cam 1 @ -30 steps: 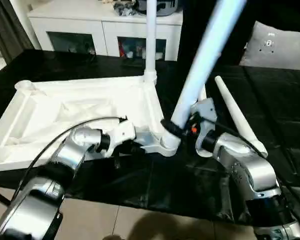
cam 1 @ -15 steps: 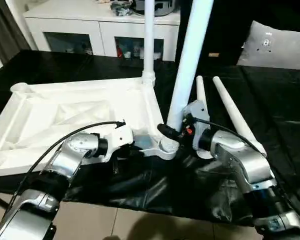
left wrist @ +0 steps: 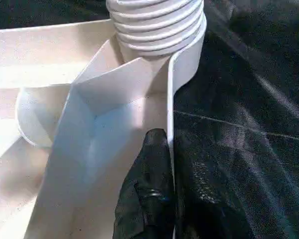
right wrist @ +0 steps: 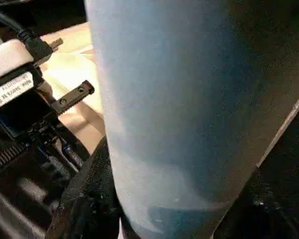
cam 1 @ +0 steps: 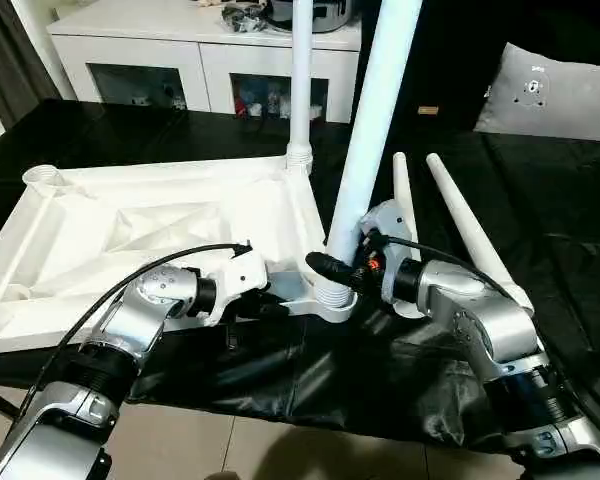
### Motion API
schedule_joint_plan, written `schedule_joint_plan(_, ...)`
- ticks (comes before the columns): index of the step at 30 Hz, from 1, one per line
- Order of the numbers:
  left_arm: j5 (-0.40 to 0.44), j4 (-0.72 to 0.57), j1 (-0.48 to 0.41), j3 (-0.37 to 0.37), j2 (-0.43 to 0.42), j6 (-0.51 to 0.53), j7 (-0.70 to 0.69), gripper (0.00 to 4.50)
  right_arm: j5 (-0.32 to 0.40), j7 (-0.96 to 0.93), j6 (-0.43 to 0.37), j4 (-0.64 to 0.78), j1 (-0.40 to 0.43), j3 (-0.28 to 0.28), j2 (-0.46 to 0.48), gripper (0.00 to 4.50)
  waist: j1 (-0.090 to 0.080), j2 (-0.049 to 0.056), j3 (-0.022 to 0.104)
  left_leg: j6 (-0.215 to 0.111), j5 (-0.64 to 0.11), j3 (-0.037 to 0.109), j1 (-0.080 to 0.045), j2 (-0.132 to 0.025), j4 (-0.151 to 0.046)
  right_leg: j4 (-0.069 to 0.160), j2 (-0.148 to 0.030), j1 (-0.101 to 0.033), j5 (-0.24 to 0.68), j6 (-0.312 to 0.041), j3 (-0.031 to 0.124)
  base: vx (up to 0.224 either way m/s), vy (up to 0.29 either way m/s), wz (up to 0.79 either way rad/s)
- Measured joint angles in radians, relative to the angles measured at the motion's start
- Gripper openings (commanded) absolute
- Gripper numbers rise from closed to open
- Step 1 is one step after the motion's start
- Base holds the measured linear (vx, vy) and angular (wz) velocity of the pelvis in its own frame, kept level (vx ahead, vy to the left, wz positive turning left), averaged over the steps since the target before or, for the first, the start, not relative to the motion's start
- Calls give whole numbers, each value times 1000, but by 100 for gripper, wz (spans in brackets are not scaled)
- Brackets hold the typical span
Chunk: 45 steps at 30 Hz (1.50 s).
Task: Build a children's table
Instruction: Insert table leg to table base
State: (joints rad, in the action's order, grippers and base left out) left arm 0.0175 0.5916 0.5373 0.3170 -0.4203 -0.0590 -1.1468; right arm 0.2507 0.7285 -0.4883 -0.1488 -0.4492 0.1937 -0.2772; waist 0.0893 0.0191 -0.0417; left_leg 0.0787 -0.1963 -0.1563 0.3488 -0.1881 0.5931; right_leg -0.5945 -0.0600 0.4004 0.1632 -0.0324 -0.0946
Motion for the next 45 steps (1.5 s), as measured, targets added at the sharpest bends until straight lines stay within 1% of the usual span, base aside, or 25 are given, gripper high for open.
schedule_joint_plan(7, 6, 1, 4, 0, -3, 6, -7, 0, -14, 12, -42, -10, -23, 11, -16, 189, 1, -2, 1, 0, 0, 0, 0, 0, 0, 0, 0, 0, 0, 0, 0, 0, 0, 0)
schedule_joint_plan(13, 9, 7, 10, 1, -2, 7, -13, 0, -6, 23, -45, -36, -37, 4, -12, 189, 1, -4, 2, 0, 0, 0, 0, 0, 0, 0, 0, 0, 0, 0, 0, 0, 0, 0)
schedule_joint_plan(14, 9, 7, 11, 1, -2, 8, -13, 0, -2, 24, -45, -43, -38, -3, -7, 189, 1, -4, 2, 0, 0, 0, 0, 0, 0, 0, 0, 0, 0, 0, 0, 0, 0, 0)
schedule_joint_plan(16, 9, 7, 11, 1, -2, 10, -14, 0, 26, 22, -47, -86, -41, -40, 17, 189, 1, -4, 2, 0, 0, 0, 0, 0, 0, 0, 0, 0, 0, 0, 0, 0, 0, 0)
schedule_joint_plan(17, 9, 7, 11, 1, -2, 10, -15, 0, 34, 22, -46, -99, -42, -51, 23, 189, 1, -4, 2, 0, 0, 0, 0, 0, 0, 0, 0, 0, 0, 0, 0, 0, 0, 0)
schedule_joint_plan(21, 12, 7, 13, 1, 1, 10, -16, 0, 59, 22, -46, -127, -45, -72, 30, 189, 4, -4, 2, 0, 0, 0, 0, 0, 0, 0, 0, 0, 0, 0, 0, 0, 0, 0)
schedule_joint_plan(25, 16, 12, 17, 1, 7, 9, -17, 0, 91, 25, -16, -131, -11, -112, 41, 189, 9, -4, 3, 0, 0, 0, 0, 0, 0, 0, 0, 0, 0, 0, 0, 0, 0, 0)
schedule_joint_plan(28, 16, 12, 18, 1, 10, 9, -17, 0, 119, 27, 23, -139, 31, -157, 64, 189, 12, -3, 3, 0, 0, 0, 0, 0, -1, 1, 0, 0, 0, 0, 0, 0, 0, 0)
schedule_joint_plan(30, 16, 14, 18, 1, 13, 10, -18, 0, 136, 28, 43, -134, 55, -169, 69, 189, 14, -2, 4, 0, 0, 0, 0, 0, -1, 1, 0, 0, 0, 0, 0, 0, 0, 0)
schedule_joint_plan(31, 17, 14, 18, 2, 16, 10, -19, 0, 147, 28, 64, -122, 80, -180, 74, 189, 17, -1, 4, 0, 0, 0, 0, 0, -2, 2, 0, 0, 1, 0, 0, 0, 0, 0)
schedule_joint_plan(33, 17, 16, 18, 2, 19, 10, -19, 0, 151, 28, 92, -102, 112, -189, 80, 189, 19, 2, 6, 0, -1, 0, 0, 0, -2, 2, 0, 0, 1, 0, 0, 0, 0, 0)
schedule_joint_plan(38, 16, 20, 18, 1, 20, 10, -19, 0, 141, 22, 155, -81, 158, -181, 82, 189, 19, 3, 7, 0, -1, 0, 0, 0, -2, 2, 0, 0, 1, 0, 0, 0, 0, 0)
schedule_joint_plan(40, 16, 20, 17, 1, 20, 10, -19, 0, 88, 19, 215, -72, 163, -129, 61, 189, 18, 4, 7, 0, -1, 0, 0, 0, -2, 2, 0, -1, 1, 0, 0, 0, 0, 0)
schedule_joint_plan(41, 16, 20, 16, 1, 20, 12, -18, 0, 47, 15, 262, -69, 160, -86, 41, 189, 17, 4, 7, 0, -1, 0, -1, 0, -2, 2, 0, -1, 1, 0, 0, 0, 0, 0)
schedule_joint_plan(42, 16, 20, 15, 1, 20, 13, -18, 0, 15, 15, 298, -67, 155, -61, 31, 189, 17, 3, 8, 0, -1, 0, -1, 0, -2, 2, 0, -1, 1, 0, 0, 0, 0, 0)
schedule_joint_plan(43, 16, 20, 14, 0, 19, 15, -17, 0, -10, 15, 315, -67, 152, -48, 28, 189, 15, 2, 8, 0, 0, 0, -2, 0, -2, 2, 0, -2, 1, 0, 0, 0, 0, 0)
schedule_joint_plan(45, 17, 20, 12, 0, 18, 18, -16, 0, -29, 13, 332, -68, 153, -37, 27, 189, 12, 1, 9, 0, 0, 0, -4, 0, -2, 2, 0, -4, 1, 0, 0, 0, 0, 0)
